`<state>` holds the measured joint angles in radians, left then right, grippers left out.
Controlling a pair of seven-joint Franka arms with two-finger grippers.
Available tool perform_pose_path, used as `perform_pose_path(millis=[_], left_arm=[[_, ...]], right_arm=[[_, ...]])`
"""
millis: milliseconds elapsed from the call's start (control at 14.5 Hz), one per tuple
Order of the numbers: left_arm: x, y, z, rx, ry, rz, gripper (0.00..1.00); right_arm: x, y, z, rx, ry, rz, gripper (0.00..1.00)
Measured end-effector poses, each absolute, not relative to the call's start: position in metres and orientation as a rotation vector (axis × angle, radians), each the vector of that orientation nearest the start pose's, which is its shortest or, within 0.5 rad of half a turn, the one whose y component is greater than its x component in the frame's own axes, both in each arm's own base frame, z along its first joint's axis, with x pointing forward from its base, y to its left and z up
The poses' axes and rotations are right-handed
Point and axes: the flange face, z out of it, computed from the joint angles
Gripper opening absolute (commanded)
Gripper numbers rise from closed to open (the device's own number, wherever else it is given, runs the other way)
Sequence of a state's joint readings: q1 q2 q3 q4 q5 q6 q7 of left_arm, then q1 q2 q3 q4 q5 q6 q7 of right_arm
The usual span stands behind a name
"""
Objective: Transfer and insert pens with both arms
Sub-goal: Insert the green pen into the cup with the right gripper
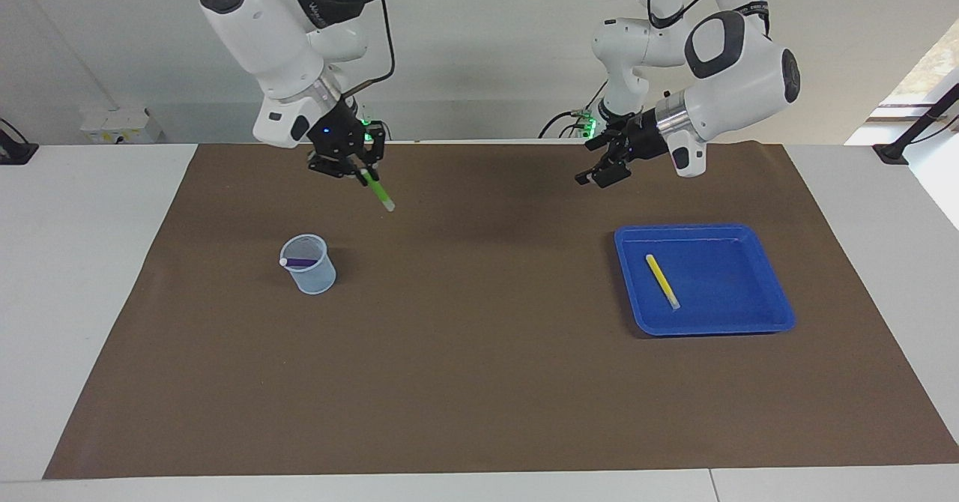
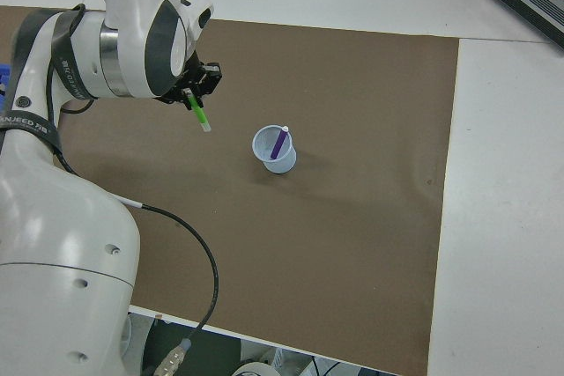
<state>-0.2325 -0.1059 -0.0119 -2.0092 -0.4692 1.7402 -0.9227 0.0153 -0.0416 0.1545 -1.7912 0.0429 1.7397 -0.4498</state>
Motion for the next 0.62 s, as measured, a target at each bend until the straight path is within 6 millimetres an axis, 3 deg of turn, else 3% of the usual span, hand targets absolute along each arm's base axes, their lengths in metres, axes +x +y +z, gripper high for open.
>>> perform_pose_path(millis=[138,344,619], left_arm=[[0.491,-0.16,0.494,-3.138,-1.106,0.467,1.0],[0.5,-0.153,0.472,-3.133,-0.714,0.319,1.0],[0.527,-0.144,0.43,-3.147,-0.324,0.198,1.0]], right_arm=[[0.545,0.079,0.542,-2.959,-1.001,-0.009,0.0],[0.549,0.053,0.507,-2.952,-1.034,-0.006,0.0],[0.545,0.05,0.468,-2.949,-1.037,0.002,0.0]])
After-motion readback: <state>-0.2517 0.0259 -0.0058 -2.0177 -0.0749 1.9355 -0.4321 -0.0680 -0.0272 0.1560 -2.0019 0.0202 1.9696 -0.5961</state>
